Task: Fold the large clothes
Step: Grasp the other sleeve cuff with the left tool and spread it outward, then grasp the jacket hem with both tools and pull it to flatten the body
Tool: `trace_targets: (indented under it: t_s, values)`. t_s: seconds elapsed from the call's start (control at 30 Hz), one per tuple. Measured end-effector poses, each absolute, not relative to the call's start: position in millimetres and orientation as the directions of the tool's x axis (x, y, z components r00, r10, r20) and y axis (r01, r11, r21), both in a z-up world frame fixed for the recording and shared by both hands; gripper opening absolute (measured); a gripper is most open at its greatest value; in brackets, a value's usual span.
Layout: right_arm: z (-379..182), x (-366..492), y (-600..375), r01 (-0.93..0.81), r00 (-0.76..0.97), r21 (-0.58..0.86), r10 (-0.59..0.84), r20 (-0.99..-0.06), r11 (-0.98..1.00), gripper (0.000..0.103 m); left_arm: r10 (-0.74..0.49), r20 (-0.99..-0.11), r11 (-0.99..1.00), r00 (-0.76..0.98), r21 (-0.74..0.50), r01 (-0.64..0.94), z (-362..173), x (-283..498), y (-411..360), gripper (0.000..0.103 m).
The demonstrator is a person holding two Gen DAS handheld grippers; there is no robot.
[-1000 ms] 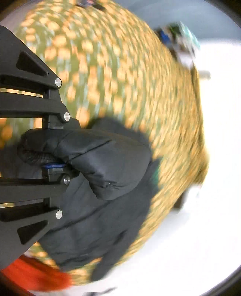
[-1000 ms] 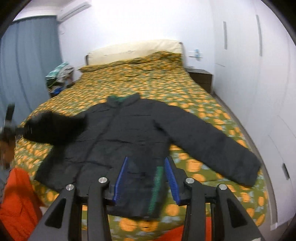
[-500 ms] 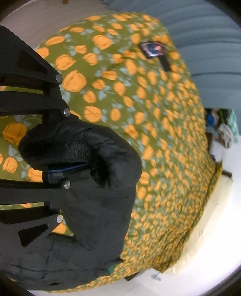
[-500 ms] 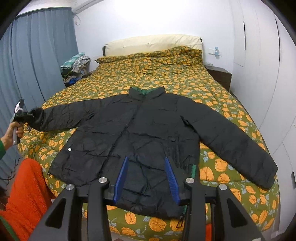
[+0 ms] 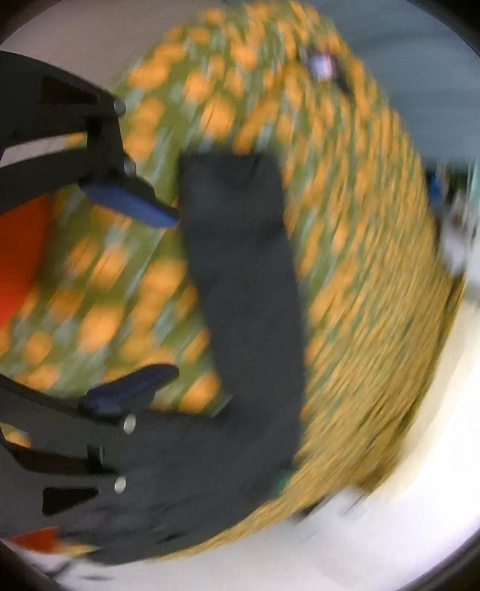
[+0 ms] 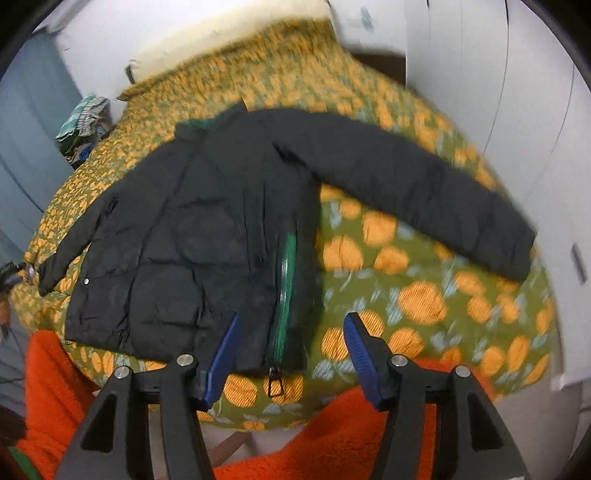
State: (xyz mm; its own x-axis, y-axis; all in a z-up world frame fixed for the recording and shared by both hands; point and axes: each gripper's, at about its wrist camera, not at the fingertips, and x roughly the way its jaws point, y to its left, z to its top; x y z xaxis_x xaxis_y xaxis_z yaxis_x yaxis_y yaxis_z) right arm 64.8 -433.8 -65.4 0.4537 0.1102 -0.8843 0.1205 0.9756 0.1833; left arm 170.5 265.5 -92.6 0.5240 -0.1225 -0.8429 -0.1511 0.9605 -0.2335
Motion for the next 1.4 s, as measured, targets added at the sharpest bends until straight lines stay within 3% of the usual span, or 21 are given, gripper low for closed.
trace_targets:
  t_s: [0.17, 0.3, 0.37, 0.43, 0.5, 0.53, 0.6, 0.87, 0.97, 1.07, 1.13, 1.2, 1.3, 1.4]
  values:
    - [-112.2, 82.4, -431.5, 0.134, 0.345, 0.333, 0.271, -0.899, 0.933, 0.059, -0.31, -0.897, 0.951, 0.314, -0.3, 0.08, -144.5, 160.0, 156.0, 0.08]
    - [-144.7, 96.5, -424.9, 0.126, 0.276, 0.301, 0.258, -0.926, 0.945, 0.059, -0.295, -0.932, 0.955, 0.211, -0.28, 0.1, -192.1, 161.0, 118.2, 0.08]
    - [-156.4, 100.1, -424.2, 0.132, 0.248, 0.337, 0.298, -0.922, 0.932, 0.059, -0.294, -0.937, 0.955, 0.191, -0.281, 0.091, -203.9, 163.3, 116.2, 0.074]
    - [-161.4, 101.4, -424.8, 0.136, 0.244, 0.364, 0.325, -0.914, 0.921, 0.058, -0.318, -0.932, 0.948, 0.175, -0.308, 0.083, -212.1, 163.7, 115.8, 0.034]
    - [-160.6, 101.6, -424.5, 0.125, 0.255, 0.359, 0.32, -0.913, 0.925, 0.032, -0.305, -0.933, 0.952, 0.192, -0.292, 0.093, -209.8, 162.1, 114.8, 0.023]
    - [-158.2, 100.3, -423.1, 0.118, 0.26, 0.337, 0.298, -0.918, 0.934, 0.029, -0.305, -0.932, 0.951, 0.197, -0.29, 0.104, -206.6, 160.7, 113.5, 0.019]
    - [-153.0, 98.0, -420.9, 0.108, 0.273, 0.332, 0.293, -0.916, 0.937, 0.022, -0.29, -0.935, 0.955, 0.206, -0.267, 0.131, -199.6, 156.3, 110.0, 0.017]
    - [-130.3, 67.2, -419.2, 0.075, 0.253, 0.284, 0.257, -0.933, 0.956, 0.02, -0.264, -0.954, 0.956, 0.14, -0.239, 0.17, -198.3, 120.4, 109.0, 0.017]
    - [-133.8, 59.2, -416.6, 0.074, 0.254, 0.26, 0.234, -0.938, 0.963, 0.02, -0.238, -0.959, 0.96, 0.154, -0.208, 0.186, -198.0, 121.3, 104.4, 0.021]
    - [-134.0, 61.9, -416.1, 0.094, 0.264, 0.248, 0.216, -0.94, 0.964, 0.031, -0.207, -0.953, 0.966, 0.223, -0.163, 0.199, -179.2, 122.9, 102.4, 0.032]
    - [-122.6, 61.1, -415.7, 0.085, 0.287, 0.231, 0.198, -0.937, 0.969, 0.043, -0.194, -0.935, 0.97, 0.296, -0.139, 0.197, -154.2, 123.7, 102.3, 0.067]
    - [-105.5, 57.7, -414.6, 0.074, 0.335, 0.192, 0.157, -0.929, 0.979, 0.051, -0.191, -0.901, 0.974, 0.389, -0.125, 0.19, -126.2, 119.9, 107.8, 0.084]
    - [-71.9, 55.5, -414.6, 0.073, 0.424, 0.124, 0.082, -0.902, 0.99, 0.055, -0.178, -0.815, 0.982, 0.552, -0.113, 0.149, -75.8, 118.5, 113.8, 0.097]
    - [-40.2, 55.3, -416.9, 0.104, 0.515, 0.075, 0.011, -0.857, 0.992, 0.058, -0.137, -0.676, 0.991, 0.724, -0.101, 0.093, -34.4, 112.2, 116.5, 0.101]
